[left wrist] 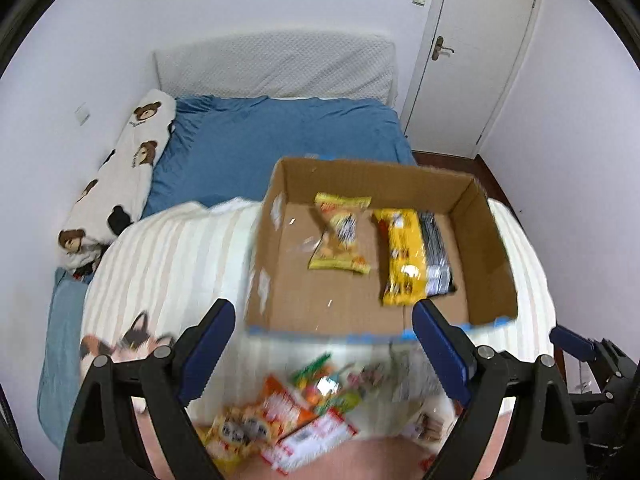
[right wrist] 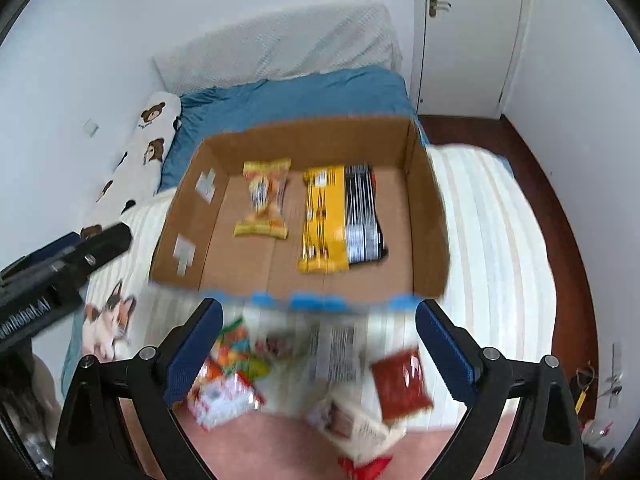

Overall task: Organize snacks
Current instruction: 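Move both tools back from the box toward the snack pile, then grasp the orange packet with right tool while left tool grasps orange panda chip bag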

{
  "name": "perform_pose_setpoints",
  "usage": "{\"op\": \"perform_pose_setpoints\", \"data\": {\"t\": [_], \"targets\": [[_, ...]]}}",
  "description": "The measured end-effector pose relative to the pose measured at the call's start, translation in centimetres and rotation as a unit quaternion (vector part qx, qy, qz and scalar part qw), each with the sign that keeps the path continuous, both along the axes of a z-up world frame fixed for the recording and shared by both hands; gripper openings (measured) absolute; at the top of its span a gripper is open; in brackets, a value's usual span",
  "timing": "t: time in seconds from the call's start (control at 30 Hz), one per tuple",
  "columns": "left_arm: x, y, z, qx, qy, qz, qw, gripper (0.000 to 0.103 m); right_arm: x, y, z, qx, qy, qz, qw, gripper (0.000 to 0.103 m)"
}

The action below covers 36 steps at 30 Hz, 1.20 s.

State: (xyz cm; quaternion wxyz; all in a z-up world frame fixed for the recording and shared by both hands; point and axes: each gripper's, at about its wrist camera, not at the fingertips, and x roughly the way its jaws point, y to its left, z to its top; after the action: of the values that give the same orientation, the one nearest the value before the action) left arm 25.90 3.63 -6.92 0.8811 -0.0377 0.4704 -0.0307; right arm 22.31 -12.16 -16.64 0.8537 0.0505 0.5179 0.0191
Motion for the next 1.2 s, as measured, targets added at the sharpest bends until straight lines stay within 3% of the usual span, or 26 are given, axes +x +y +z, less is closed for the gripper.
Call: {"op": "perform_pose_setpoints", "data": {"t": [0.13, 0.27, 0.43, 0.6, 0.67, 0.77, 0.83, 0.87, 1.03, 1.13, 1.2], "targets": [[-4.1, 0.6, -2.5, 0.021, 0.022, -0.001, 0.9995, 0.091, -4.8, -0.5, -3.4, 0.010, 0.059, -0.010, 0.998, 0.099], [-8.4, 0.2, -7.6, 0.055, 0.076, -0.018, 0.9954, 0.091, -10.0, -1.5, -8.7, 0.036, 0.136, -0.037, 0.989, 0.099], [-11.8, -0.3, -14.1, 0.097, 0.148, -0.038, 0.9836, 0.091, -14.9, -2.7, -17.4, 0.066, 0.242, -0.073, 0.965, 0.099], [-12.6, -0.2, -18.9, 0.127, 0.201, -0.049, 0.9701, 0.091, -17.6, -2.3, -24.5, 0.076, 0.324, -0.087, 0.939, 0.099], [-12.2, -0.4, -19.7, 0.143, 0.203, -0.059, 0.9669, 0.091, -18.0, -2.0, -25.9, 0.075, 0.329, -0.093, 0.937, 0.099], [-10.9, -1.8, -20.6, 0.171, 0.197, -0.087, 0.9616, 0.091, -18.0, -1.5, -26.1, 0.058, 0.304, -0.101, 0.945, 0.097], [-10.0, -3.0, -21.2, 0.185, 0.194, -0.110, 0.9571, 0.091, -17.7, -0.8, -25.5, 0.033, 0.285, -0.090, 0.954, 0.073], [-9.3, -4.0, -21.8, 0.200, 0.193, -0.126, 0.9521, 0.091, -17.5, -0.4, -25.2, 0.031, 0.276, -0.079, 0.957, 0.069], [-7.4, -7.1, -24.7, 0.250, 0.203, -0.178, 0.9299, 0.091, -16.8, 0.6, -23.6, 0.043, 0.249, -0.051, 0.966, 0.064], [-6.7, -7.6, -25.1, 0.255, 0.193, -0.181, 0.9300, 0.091, -16.0, 0.7, -23.2, 0.039, 0.244, -0.038, 0.968, 0.064], [-6.6, -7.6, -24.6, 0.242, 0.183, -0.178, 0.9362, 0.082, -15.4, 0.5, -23.2, 0.041, 0.246, -0.035, 0.968, 0.064]]}}
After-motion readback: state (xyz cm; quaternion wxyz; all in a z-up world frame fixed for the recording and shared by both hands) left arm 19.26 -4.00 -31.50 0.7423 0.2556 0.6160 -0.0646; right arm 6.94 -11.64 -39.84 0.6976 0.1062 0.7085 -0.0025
